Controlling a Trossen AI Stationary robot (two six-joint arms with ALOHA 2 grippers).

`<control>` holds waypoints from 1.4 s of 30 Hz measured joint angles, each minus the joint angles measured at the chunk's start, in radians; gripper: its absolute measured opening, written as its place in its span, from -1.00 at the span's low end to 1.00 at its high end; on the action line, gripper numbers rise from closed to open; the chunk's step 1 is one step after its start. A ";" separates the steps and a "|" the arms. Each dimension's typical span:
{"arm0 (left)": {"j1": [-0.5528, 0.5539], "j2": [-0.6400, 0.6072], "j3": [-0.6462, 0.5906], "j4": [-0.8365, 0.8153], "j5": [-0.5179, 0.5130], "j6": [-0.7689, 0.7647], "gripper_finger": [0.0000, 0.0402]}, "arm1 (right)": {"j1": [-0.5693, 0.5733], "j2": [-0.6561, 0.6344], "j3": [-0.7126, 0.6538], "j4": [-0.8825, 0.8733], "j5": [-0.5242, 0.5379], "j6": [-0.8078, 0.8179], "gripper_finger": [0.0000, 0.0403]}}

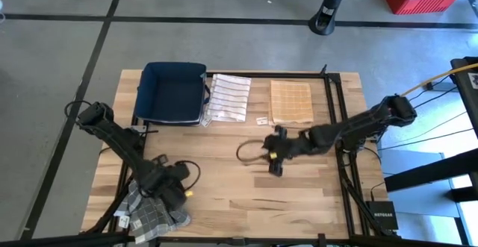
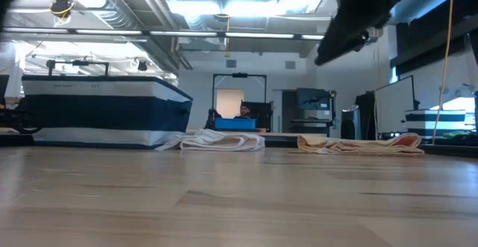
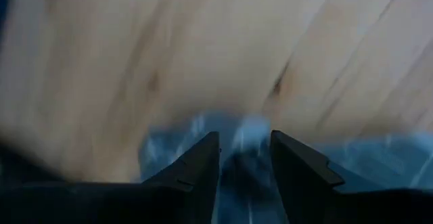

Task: Fold towel
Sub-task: Fold the gray towel

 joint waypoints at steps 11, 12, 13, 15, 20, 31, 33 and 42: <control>-0.112 -0.007 -0.004 -0.165 0.333 -0.284 -0.38 | 0.125 0.134 -0.029 0.224 0.144 -0.004 -0.08; -0.120 -0.008 -0.004 -0.176 0.329 -0.319 -0.38 | 0.123 0.144 -0.029 0.221 0.144 -0.004 -0.08; -0.128 -0.008 -0.006 -0.176 0.318 -0.348 -0.38 | 0.122 0.151 -0.029 0.217 0.136 -0.004 -0.08; -0.140 -0.008 -0.021 -0.124 0.314 -0.376 -0.38 | 0.121 0.163 -0.029 0.220 0.126 -0.004 -0.08; -0.150 -0.008 -0.089 -0.068 0.318 -0.419 -0.38 | 0.122 0.169 -0.029 0.221 0.121 -0.004 -0.08; -0.150 -0.006 -0.202 -0.006 0.300 -0.440 -0.38 | 0.122 0.169 -0.029 0.226 0.130 -0.004 -0.08; -0.150 -0.007 -0.206 0.023 0.273 -0.421 -0.38 | 0.122 0.169 -0.029 0.224 0.132 -0.004 -0.08; -0.150 -0.007 -0.253 0.005 0.155 -0.373 -0.43 | 0.122 0.169 -0.029 0.224 0.136 -0.004 -0.08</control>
